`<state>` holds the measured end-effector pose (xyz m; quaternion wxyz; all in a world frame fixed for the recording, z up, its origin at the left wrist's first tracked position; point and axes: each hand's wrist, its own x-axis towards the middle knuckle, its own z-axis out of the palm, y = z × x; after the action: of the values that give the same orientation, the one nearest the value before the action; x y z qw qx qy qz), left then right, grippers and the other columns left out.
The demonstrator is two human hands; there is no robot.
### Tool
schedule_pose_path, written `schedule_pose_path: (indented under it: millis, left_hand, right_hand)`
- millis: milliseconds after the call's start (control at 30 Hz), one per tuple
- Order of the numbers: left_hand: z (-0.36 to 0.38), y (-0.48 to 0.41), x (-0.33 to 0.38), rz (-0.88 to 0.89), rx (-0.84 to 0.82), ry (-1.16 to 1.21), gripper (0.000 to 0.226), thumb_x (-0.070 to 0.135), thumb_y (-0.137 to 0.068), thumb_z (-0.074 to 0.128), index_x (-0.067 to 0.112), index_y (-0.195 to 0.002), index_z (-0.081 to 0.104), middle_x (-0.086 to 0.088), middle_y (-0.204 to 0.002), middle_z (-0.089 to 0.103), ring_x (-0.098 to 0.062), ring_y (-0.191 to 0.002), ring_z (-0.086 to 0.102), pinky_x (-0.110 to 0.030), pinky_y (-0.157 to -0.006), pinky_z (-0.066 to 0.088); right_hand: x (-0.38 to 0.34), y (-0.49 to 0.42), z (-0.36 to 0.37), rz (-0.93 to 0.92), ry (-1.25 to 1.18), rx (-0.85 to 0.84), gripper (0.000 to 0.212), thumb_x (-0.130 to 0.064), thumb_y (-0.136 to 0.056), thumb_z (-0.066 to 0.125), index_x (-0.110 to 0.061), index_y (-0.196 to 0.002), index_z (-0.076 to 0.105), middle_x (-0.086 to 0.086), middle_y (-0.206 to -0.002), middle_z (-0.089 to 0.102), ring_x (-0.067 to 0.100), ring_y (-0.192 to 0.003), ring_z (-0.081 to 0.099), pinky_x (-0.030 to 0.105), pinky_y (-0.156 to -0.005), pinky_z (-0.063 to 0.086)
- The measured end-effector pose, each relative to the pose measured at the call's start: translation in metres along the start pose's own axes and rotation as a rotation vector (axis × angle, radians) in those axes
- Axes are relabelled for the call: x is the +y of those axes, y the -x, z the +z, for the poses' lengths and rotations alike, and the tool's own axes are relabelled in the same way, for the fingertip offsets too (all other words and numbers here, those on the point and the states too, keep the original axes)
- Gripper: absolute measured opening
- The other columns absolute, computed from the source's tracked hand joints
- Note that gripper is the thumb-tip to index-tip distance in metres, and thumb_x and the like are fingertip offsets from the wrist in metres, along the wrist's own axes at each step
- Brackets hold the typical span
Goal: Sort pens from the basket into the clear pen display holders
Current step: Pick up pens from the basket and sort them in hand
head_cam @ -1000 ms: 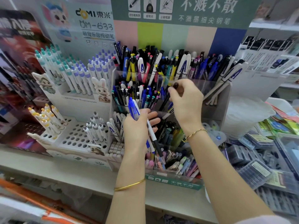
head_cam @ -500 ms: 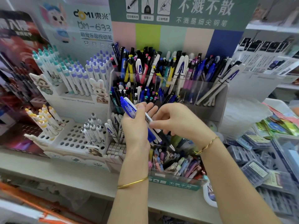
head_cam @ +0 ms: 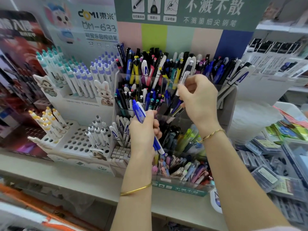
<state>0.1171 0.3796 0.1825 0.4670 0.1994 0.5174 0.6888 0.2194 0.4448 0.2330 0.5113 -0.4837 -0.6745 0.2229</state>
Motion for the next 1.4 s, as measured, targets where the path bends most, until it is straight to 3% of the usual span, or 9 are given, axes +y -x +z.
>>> schedule_pose_path:
  millis: [200, 367, 600, 700, 800, 967, 1133, 1267, 1400]
  left_hand:
    - [0.002, 0.0, 0.003, -0.084, -0.047, 0.025, 0.017, 0.008, -0.099, 0.045, 0.012, -0.083, 0.041, -0.002, -0.06, 0.049, -0.004, -0.036, 0.031, -0.017, -0.035, 0.029]
    - [0.001, 0.002, 0.002, -0.066, -0.125, -0.02, 0.01, 0.004, -0.099, 0.042, 0.01, -0.107, 0.043, -0.009, -0.074, 0.064, -0.008, -0.042, 0.044, -0.018, -0.038, 0.035]
    - [-0.002, 0.004, 0.0, -0.027, -0.199, -0.082, 0.011, 0.01, -0.1, 0.047, 0.01, -0.102, 0.058, -0.001, -0.075, 0.072, -0.008, -0.059, 0.066, -0.02, -0.056, 0.055]
    - [-0.001, 0.006, 0.0, 0.003, -0.267, -0.12, 0.015, 0.011, -0.101, 0.046, 0.012, -0.106, 0.06, 0.0, -0.078, 0.074, -0.008, -0.065, 0.067, -0.022, -0.064, 0.057]
    - [0.002, 0.008, 0.001, 0.032, -0.315, -0.159, 0.015, 0.014, -0.1, 0.049, 0.016, -0.096, 0.064, 0.001, -0.078, 0.074, -0.012, -0.07, 0.069, -0.027, -0.071, 0.058]
    - [0.0, 0.004, -0.002, 0.014, -0.261, -0.204, 0.022, 0.013, -0.101, 0.046, 0.006, -0.115, 0.061, -0.009, -0.1, 0.074, -0.019, -0.092, 0.072, -0.033, -0.085, 0.056]
    - [0.0, 0.002, -0.002, 0.014, -0.143, -0.217, 0.017, 0.011, -0.101, 0.045, 0.017, -0.104, 0.061, -0.001, -0.101, 0.069, -0.016, -0.101, 0.066, -0.032, -0.092, 0.051]
    - [0.0, 0.003, 0.0, 0.061, -0.083, -0.279, 0.02, 0.013, -0.1, 0.047, 0.026, -0.094, 0.062, -0.002, -0.111, 0.063, -0.014, -0.107, 0.059, -0.031, -0.088, 0.052]
    - [-0.002, 0.001, 0.001, 0.06, -0.061, -0.252, 0.016, 0.014, -0.1, 0.047, 0.018, -0.106, 0.061, -0.002, -0.1, 0.062, -0.011, -0.09, 0.061, -0.026, -0.073, 0.056]
  right_hand:
    - [0.014, 0.0, 0.013, 0.005, 0.032, -0.043, 0.009, -0.01, -0.089, 0.062, -0.016, -0.09, 0.055, 0.009, -0.087, 0.065, 0.026, -0.082, 0.065, 0.044, -0.073, 0.057]
    - [0.019, -0.001, 0.013, 0.03, 0.031, -0.042, 0.022, -0.007, -0.091, 0.059, -0.011, -0.112, 0.052, 0.011, -0.098, 0.058, 0.024, -0.08, 0.066, 0.035, -0.068, 0.058]
    - [0.01, 0.004, -0.001, 0.014, -0.028, 0.007, 0.01, -0.004, -0.093, 0.053, -0.014, -0.095, 0.055, 0.011, -0.09, 0.06, 0.008, -0.056, 0.064, 0.016, -0.048, 0.049]
    - [0.002, 0.01, -0.006, 0.024, 0.058, -0.243, 0.009, -0.022, -0.093, 0.059, -0.015, -0.09, 0.065, 0.0, -0.079, 0.065, 0.005, -0.058, 0.06, 0.014, -0.049, 0.044]
    - [0.002, 0.015, -0.001, 0.008, 0.15, -0.443, 0.018, -0.028, -0.089, 0.065, -0.011, -0.09, 0.072, 0.001, -0.083, 0.067, 0.013, -0.077, 0.063, 0.028, -0.069, 0.052]
    - [0.006, 0.011, -0.003, 0.051, -0.038, -0.192, 0.004, -0.019, -0.089, 0.065, -0.016, -0.092, 0.064, -0.003, -0.083, 0.064, 0.015, -0.078, 0.065, 0.031, -0.066, 0.056]
    - [0.004, 0.007, -0.007, 0.036, -0.188, 0.034, 0.004, -0.014, -0.092, 0.062, -0.014, -0.09, 0.059, -0.003, -0.078, 0.06, 0.019, -0.074, 0.065, 0.022, -0.055, 0.056]
    - [0.006, 0.006, -0.004, -0.055, -0.205, 0.165, 0.005, -0.015, -0.092, 0.061, -0.015, -0.09, 0.056, 0.001, -0.078, 0.061, 0.023, -0.073, 0.065, 0.037, -0.062, 0.058]
    - [0.009, 0.007, 0.002, -0.139, -0.134, 0.23, 0.008, -0.017, -0.091, 0.06, -0.019, -0.087, 0.053, 0.005, -0.08, 0.062, 0.027, -0.073, 0.062, 0.047, -0.068, 0.054]
